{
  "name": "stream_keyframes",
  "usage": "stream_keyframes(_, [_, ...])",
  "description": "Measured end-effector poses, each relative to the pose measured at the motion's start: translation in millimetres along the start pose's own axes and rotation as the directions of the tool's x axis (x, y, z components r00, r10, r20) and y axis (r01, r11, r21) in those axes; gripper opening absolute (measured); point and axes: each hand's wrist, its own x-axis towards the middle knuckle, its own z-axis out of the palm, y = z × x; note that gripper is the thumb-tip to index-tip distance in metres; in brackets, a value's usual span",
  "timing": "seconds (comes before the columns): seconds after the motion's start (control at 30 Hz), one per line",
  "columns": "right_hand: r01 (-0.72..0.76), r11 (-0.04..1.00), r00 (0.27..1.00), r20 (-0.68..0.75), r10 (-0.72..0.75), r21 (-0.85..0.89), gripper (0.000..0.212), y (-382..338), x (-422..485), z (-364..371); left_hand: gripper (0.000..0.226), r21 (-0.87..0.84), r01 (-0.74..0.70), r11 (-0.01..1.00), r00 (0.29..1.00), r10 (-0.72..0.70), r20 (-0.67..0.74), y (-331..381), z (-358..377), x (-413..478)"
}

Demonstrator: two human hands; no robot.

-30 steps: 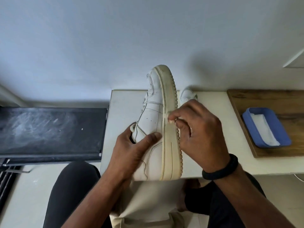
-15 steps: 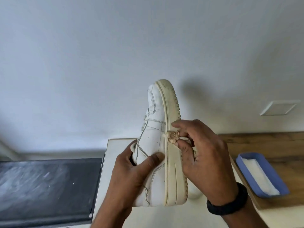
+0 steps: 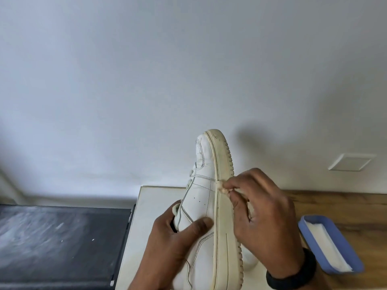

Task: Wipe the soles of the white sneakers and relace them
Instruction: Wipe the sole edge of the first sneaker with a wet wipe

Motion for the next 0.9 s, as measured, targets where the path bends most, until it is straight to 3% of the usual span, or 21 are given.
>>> stream_keyframes(0.27, [0.076, 0.996, 0.963, 0.256, -0.086, 0.051, 0.020, -9.4, -18.4, -3.2, 0.039, -0.007, -0.046, 0.999, 0.998, 0.045, -0.036, 1.4, -1.4, -2.4])
stream_keyframes(0.5, [0.035, 0.999, 0.999, 0.013, -0.035, -0.038, 0.020, -1.9, 15.9, -15.2, 0.033, -0.019, -0.024, 1.000, 1.000, 0.024, 0.015, 7.1, -2.4, -9.1])
stream_keyframes(0.73, [0.165, 0.986, 0.943, 0.294, -0.158, 0.001, 0.022, -17.4, -14.2, -10.5, 0.032, 0.011, -0.074, 0.997, 0.997, 0.074, -0.037, 5.2, -6.6, -6.0])
stream_keyframes(0.8, [0.166, 0.986, 0.951, 0.266, -0.157, -0.013, 0.022, -14.5, -8.8, -13.1, 0.029, 0.009, -0.085, 0.996, 0.995, 0.086, -0.042, 5.0, -4.1, -6.5])
stream_keyframes(0.9, [0.167, 0.986, 0.980, 0.112, -0.162, -0.032, 0.016, -13.9, 10.1, -20.5, 0.029, -0.008, -0.130, 0.992, 0.991, 0.129, -0.031, 11.3, -0.5, -5.0])
